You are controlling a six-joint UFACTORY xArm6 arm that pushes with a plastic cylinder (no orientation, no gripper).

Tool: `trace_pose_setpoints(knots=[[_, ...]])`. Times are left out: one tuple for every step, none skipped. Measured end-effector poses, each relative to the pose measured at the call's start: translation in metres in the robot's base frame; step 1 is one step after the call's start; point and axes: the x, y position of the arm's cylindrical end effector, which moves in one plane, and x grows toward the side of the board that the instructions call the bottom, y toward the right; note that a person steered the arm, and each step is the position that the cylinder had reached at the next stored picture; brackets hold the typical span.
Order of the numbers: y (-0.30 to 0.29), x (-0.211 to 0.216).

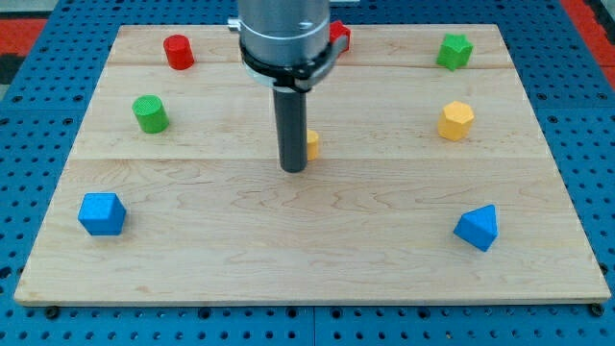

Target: Move heart slightly to the left side of the board

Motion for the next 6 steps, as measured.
trace_pose_setpoints(knots=[[0.025, 0.010], [0.037, -0.016], [0.009, -0.044], [0.020, -0.038], [0.081, 0.018], [0.185, 0.035]])
